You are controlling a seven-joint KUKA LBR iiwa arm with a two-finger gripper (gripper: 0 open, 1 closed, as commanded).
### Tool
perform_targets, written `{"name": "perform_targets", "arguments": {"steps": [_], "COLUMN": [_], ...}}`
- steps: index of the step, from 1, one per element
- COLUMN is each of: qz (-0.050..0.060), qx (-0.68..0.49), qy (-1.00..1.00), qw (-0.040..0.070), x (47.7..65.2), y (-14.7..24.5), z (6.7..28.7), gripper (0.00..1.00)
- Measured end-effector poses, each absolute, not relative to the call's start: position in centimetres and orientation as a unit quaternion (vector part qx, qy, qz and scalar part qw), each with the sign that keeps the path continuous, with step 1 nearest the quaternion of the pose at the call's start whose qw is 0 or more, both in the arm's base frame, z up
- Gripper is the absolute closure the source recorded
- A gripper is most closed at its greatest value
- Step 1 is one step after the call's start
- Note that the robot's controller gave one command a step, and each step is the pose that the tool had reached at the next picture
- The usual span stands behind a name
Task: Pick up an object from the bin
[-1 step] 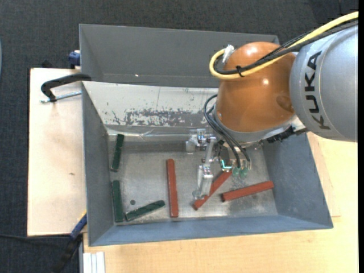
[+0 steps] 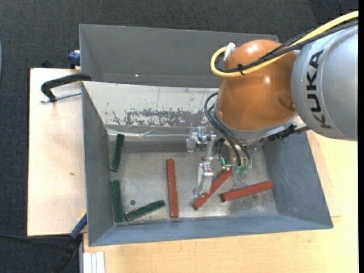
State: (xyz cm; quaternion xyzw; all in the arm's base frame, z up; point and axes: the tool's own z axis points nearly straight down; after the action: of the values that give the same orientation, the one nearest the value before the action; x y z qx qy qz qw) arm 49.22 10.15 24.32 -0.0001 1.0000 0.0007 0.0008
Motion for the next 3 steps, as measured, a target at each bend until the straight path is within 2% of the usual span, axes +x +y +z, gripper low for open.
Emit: {"name": "perform_targets", "arguments": {"steps": [1,2,3], "qz": [0.002,0.000,0.000], "qx": [-0.035,-0.066,-0.024], "qy": [0.999,0.998,1.000], "qw": [0.004,0.002,0.003], "x": [50.1,50.4,50.6], "y": [9.0,4.7,3.8], "z": [22.7,17.4,11.7], "gripper": [0.00,0.00,0.00]}}
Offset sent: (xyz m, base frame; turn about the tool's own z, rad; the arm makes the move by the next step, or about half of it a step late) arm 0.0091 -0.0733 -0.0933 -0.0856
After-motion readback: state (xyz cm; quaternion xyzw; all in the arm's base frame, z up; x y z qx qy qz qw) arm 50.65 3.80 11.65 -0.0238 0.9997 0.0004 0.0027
